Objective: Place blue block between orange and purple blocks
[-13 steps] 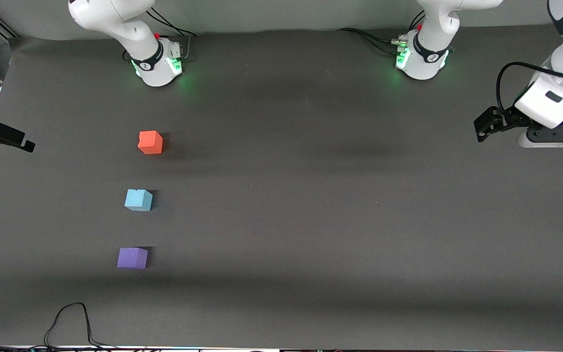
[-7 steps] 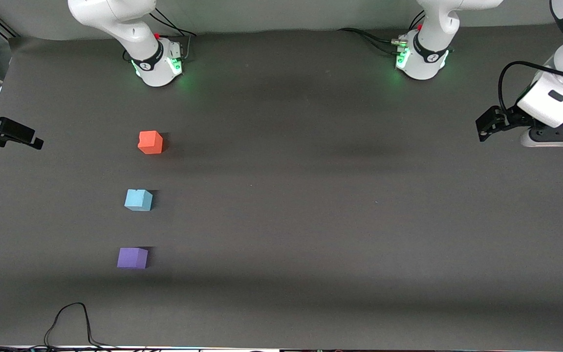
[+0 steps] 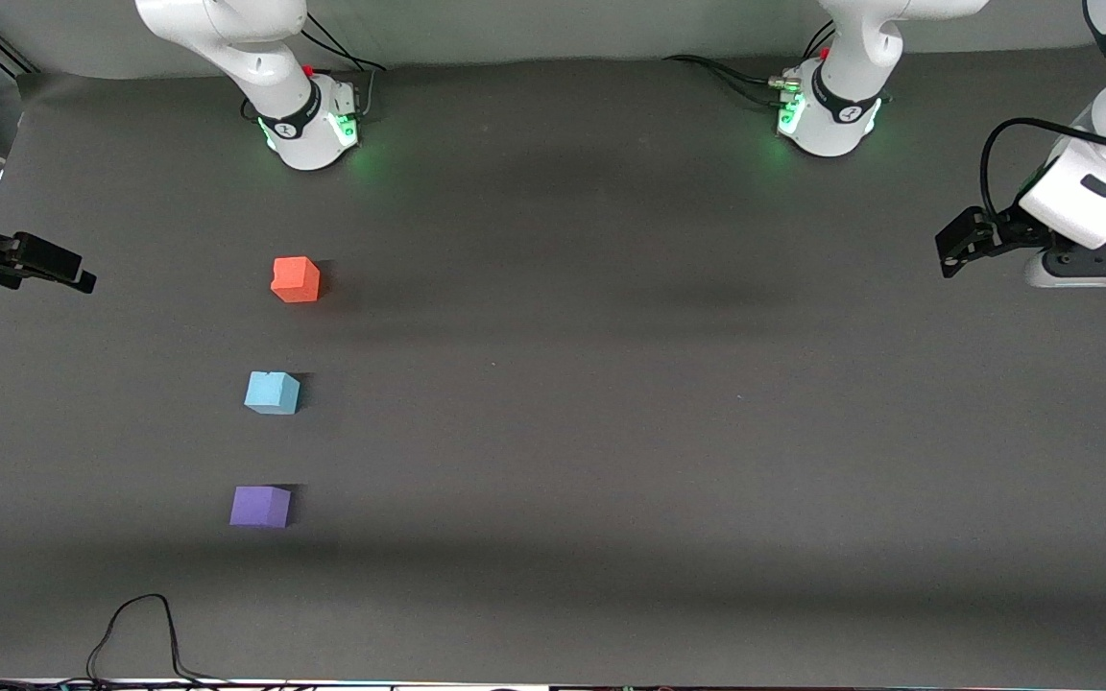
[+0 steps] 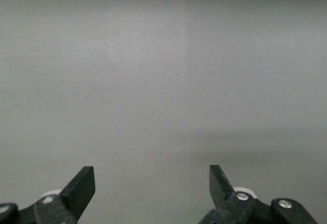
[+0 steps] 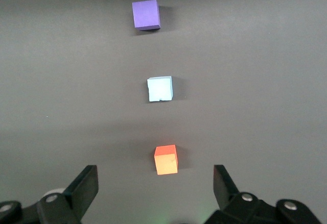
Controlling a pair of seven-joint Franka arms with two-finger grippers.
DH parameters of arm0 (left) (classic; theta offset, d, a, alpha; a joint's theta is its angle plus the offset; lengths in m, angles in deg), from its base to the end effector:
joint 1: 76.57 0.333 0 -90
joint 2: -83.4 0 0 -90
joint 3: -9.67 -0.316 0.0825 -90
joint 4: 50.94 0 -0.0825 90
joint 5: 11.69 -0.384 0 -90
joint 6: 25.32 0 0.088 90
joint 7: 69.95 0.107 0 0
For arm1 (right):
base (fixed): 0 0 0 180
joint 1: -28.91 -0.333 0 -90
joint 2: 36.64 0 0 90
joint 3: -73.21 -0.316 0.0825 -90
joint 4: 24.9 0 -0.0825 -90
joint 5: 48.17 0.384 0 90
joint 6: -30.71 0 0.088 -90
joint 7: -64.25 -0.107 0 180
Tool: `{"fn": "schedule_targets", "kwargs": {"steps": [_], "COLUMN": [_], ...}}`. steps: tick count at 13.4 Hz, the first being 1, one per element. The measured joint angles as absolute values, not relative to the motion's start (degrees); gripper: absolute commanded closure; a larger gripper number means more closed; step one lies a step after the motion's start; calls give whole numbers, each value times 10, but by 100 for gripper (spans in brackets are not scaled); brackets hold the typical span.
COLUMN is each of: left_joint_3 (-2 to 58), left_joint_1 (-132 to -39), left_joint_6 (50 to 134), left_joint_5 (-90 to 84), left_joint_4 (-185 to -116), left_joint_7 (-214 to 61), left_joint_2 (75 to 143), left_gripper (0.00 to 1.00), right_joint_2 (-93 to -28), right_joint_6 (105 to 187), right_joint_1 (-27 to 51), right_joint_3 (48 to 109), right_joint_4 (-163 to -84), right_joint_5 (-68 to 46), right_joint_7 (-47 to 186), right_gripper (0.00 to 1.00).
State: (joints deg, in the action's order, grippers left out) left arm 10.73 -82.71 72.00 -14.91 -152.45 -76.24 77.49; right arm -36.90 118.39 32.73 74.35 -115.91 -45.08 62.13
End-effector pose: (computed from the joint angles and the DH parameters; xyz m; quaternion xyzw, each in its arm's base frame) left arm 0.5274 -0.0617 0.5963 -0.9994 0.0111 -0.0183 0.0269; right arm 0.5493 -0.0417 0.6105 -0.9973 0.0614 0.0306 0.0277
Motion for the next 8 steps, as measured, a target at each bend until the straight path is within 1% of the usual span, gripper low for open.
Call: {"fn": "schedule_targets", "kwargs": {"steps": [2,8], "left_joint_3": [107,108], "left_joint_1": [-827,-827], "left_joint_6": [720,720], "left_joint_5": [-149,-149], "left_joint_4": [-1524,-1524], "left_joint_7": [-762,-762], "left_joint_2": [775,775], "left_gripper": [0,0], "right_joint_2": [-369,-369], "right_joint_6": [1184,1184], "right_joint_1": [348,347], "right_joint_3": [716,706], "right_joint_4": [-1160,-1162], "right_joint_5": [-451,-463], "right_joint_7": [621,621], "right_gripper": [0,0]}}
